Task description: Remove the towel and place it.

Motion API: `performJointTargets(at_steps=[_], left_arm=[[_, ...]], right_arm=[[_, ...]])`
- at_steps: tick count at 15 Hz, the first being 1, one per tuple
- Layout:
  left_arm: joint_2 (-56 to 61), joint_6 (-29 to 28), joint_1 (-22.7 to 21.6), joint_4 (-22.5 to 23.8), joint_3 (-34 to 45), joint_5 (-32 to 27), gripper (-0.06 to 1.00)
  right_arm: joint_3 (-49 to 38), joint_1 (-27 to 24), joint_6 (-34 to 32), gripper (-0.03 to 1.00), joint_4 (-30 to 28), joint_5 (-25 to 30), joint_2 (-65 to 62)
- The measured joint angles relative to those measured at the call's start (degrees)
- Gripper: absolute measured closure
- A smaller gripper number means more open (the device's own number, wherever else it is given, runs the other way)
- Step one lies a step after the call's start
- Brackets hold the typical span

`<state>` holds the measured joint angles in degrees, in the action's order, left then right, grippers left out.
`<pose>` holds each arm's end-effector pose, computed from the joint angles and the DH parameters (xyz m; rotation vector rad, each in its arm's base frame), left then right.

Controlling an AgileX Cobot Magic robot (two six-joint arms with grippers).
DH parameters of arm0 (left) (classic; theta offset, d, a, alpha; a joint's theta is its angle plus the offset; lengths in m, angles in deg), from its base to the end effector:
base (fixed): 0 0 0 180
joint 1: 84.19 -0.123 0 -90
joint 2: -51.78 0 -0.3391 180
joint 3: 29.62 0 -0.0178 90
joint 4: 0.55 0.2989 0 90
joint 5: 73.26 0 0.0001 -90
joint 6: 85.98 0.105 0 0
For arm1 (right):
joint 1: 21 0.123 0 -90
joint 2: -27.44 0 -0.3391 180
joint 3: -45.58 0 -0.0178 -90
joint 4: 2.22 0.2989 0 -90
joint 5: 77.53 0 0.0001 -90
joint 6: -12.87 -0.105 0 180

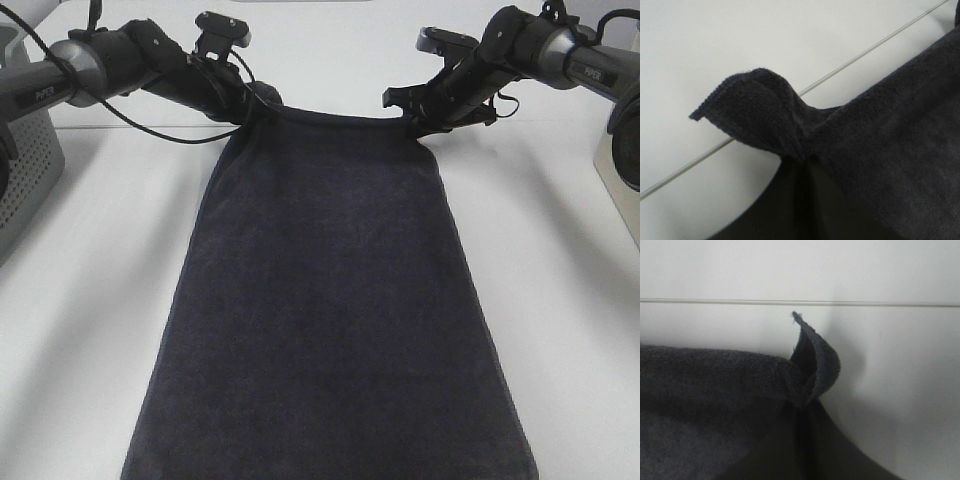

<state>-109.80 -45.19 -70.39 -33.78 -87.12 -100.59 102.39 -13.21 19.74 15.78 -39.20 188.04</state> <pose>0.6702 -0.1919 0.1128 0.6041 2.1341 -0.3135 0.6705 0.1121 0.1018 -0.0928 2.4643 0.3527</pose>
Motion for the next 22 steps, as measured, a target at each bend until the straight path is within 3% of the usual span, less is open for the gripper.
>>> performJointTargets(at_steps=[4,6,9,11,14,16,22], left_arm=[[-1.26,0.57,0.00,0.00,0.00,3.78,0.91],[-1.26,1.49,0.00,-0.06,0.00,4.58,0.82],[-1.78,1.72,0.00,-0.11,0.00,6.70,0.41],[-2.29,0.63,0.00,-0.17,0.00,7.56,0.14],[-2.35,0.46,0.00,-0.11,0.00,9.45,0.07],[-2.35,0.46,0.00,-0.11,0.00,9.51,0.06],[-2.35,0.40,0.00,-2.46,0.00,9.51,0.06]], right_arm=[[0.00,-0.06,0.06,0.95,0.97,-0.80,0.69],[0.00,-0.06,0.69,0.85,3.04,-1.43,1.43],[0.00,-0.06,2.98,0.41,6.07,-1.60,1.49],[0.34,-0.06,3.27,0.28,5.90,-0.06,1.49],[3.67,-0.06,3.38,0.27,5.56,-0.80,1.60],[4.81,-0.06,3.44,0.28,5.56,-8.08,1.66],[4.81,-0.06,8.25,0.33,5.61,-16.39,6.65]])
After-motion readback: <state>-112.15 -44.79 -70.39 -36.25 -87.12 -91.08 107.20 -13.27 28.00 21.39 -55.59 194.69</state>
